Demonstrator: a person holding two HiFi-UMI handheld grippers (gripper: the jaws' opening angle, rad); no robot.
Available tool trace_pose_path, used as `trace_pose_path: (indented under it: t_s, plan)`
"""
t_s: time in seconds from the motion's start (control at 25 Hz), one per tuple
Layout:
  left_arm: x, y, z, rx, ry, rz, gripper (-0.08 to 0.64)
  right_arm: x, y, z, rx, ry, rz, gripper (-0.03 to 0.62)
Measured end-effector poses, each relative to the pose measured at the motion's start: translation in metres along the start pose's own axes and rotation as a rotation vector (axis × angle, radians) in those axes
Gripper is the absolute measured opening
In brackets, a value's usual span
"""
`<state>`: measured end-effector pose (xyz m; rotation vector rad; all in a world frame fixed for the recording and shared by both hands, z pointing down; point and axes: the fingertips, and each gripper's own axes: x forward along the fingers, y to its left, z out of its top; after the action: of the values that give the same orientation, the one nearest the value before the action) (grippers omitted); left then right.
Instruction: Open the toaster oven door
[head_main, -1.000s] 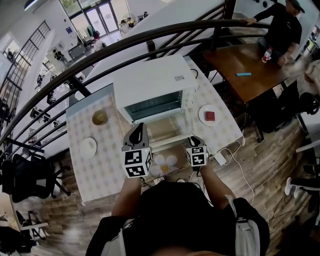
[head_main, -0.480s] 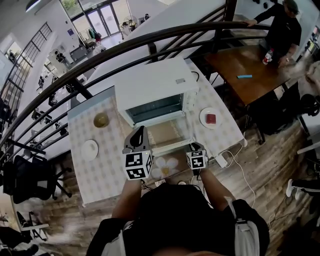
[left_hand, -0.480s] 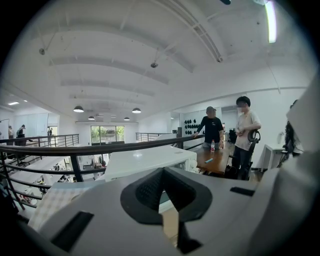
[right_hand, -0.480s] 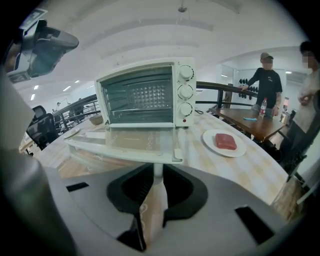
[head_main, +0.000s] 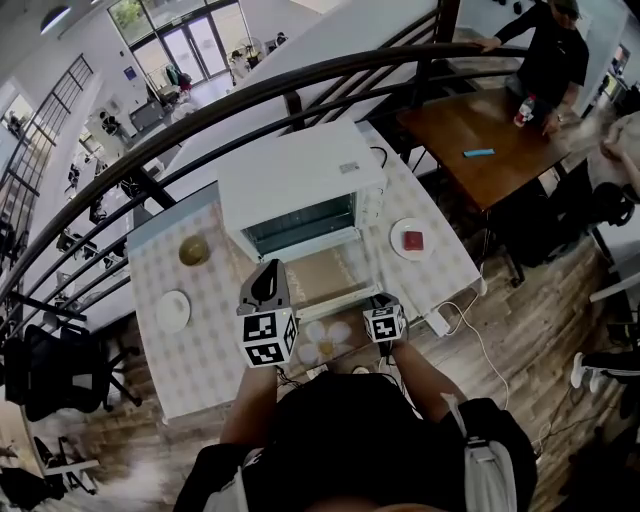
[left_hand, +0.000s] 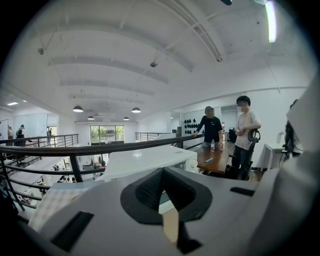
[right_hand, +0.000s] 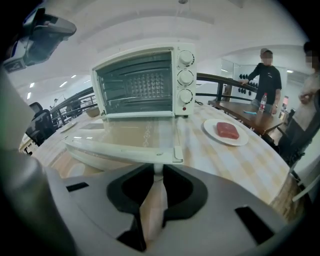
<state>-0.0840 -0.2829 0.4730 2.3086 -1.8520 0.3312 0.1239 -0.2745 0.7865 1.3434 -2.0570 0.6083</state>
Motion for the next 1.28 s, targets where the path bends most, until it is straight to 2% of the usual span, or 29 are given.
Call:
trace_pose_path:
  t_s: [0.4, 0.56, 0.96, 1.28]
  plan:
    - [0.009, -0.009, -0.003, -0.006, 0.004, -0.024, 0.012, 0.005, -0.004, -0.002, -0.029, -0.028, -0.003, 0.069]
    - [0.012, -0.009, -0.003, -0.008, 0.006, -0.029, 0.012, 0.002, 0.000, -0.003, -0.042, 0.002, 0.015, 0.069]
    - [0.012, -0.012, 0.002, -0.007, -0.009, -0.026, 0.011, 0.005, -0.002, -0.005, -0.021, -0.005, 0.033, 0.069]
    - [0.009, -0.015, 0.006, -0.011, -0.022, -0.031, 0.012, 0.003, 0.000, -0.003, 0.012, -0.016, 0.011, 0.072]
